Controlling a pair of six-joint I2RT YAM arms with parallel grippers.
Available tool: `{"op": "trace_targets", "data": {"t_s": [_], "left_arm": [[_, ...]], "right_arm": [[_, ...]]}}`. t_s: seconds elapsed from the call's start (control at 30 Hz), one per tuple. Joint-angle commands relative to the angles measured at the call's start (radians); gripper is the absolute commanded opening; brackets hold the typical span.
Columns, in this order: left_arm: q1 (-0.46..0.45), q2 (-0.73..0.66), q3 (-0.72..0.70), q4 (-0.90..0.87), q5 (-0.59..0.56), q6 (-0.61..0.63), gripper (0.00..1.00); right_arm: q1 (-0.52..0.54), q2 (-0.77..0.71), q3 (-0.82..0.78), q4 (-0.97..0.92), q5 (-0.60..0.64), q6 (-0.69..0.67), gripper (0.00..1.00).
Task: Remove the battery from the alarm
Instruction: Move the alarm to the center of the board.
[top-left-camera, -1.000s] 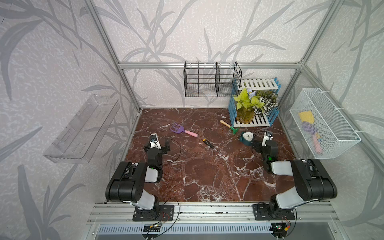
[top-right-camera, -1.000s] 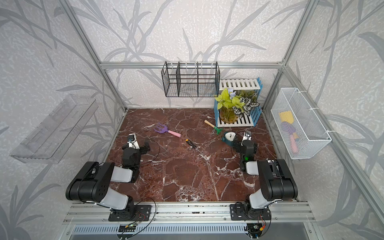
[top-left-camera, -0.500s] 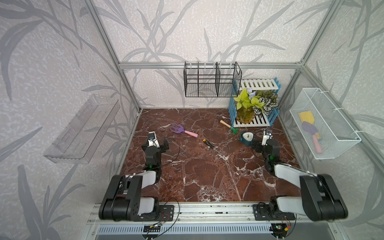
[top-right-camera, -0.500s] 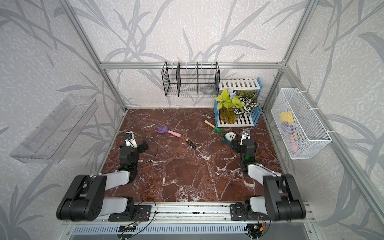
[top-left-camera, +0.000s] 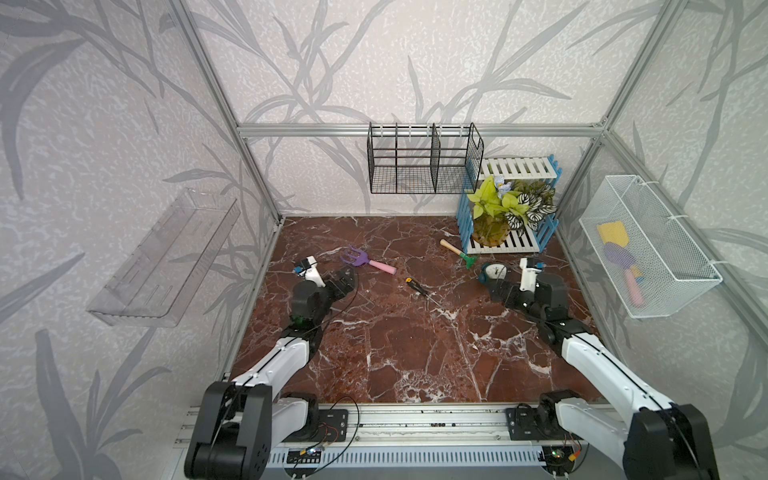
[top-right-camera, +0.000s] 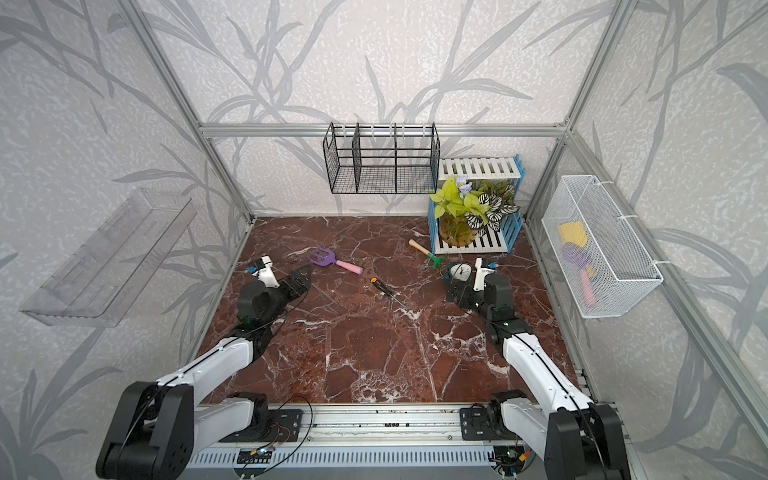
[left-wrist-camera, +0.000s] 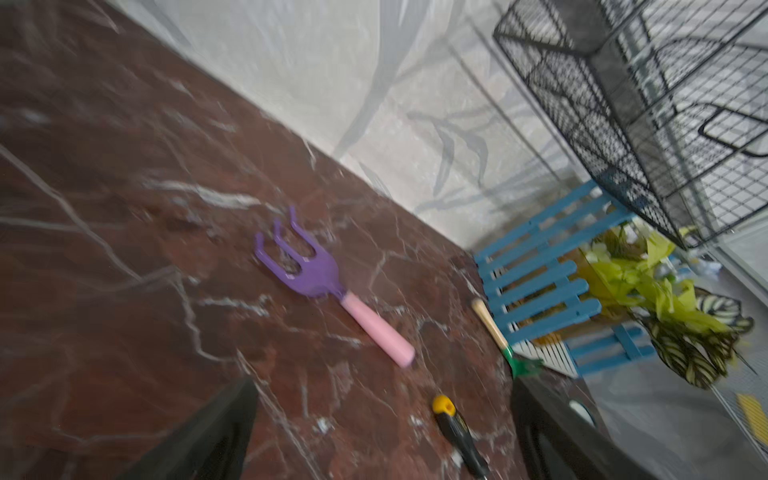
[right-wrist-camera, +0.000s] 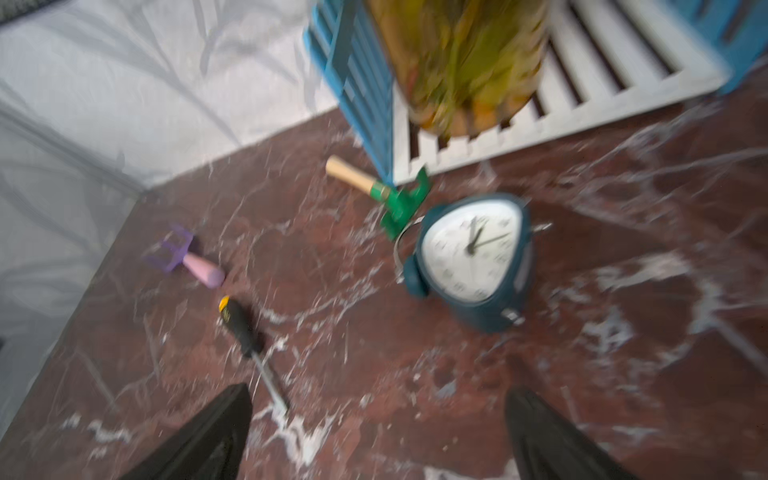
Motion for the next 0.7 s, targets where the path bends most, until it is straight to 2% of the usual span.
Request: {"op": "trace_targets", "data": {"t_s": [0.0,0.1,0.13,0.2,0.27,0.37,0.5,0.67], "left_arm": [[-0.106,0.057,0.111,-0.065,0.122,-0.035,1.0],[-0.169,0.091,0.111,-0.045,0.08,-0.064,1.0],[-0.177,0.101,0.106,-0.026,0.072,-0.078,1.0],[-0.189,0.131,0.106,-0.002,0.072,-0.101,1.0],[-0.195,0.157,0.125,-0.002,0.083,-0.096,1.0],[-0.198,0.179,0.146,-0.013,0.084,-0.086,1.0],[-0.198,0.195,0.156,-0.01,0.08,-0.077,1.0],[-0.198,0.212,0.175,-0.013,0.095,-0.061,1.0]], "right_arm": [[0.096,0.101,0.173,-0.243,-0.03,-0.147,0.99],[0.156,0.198,0.284,-0.373,0.09,-0.154,0.99],[0.156,0.225,0.316,-0.413,0.144,-0.108,0.99],[0.151,0.253,0.362,-0.48,0.328,0.028,0.99],[0.133,0.261,0.383,-0.488,0.436,0.148,0.99],[0.093,0.312,0.437,-0.529,0.484,0.298,0.99],[0.045,0.484,0.609,-0.723,0.498,0.497,0.99],[0.008,0.682,0.777,-0.768,0.454,0.51,0.99]]}}
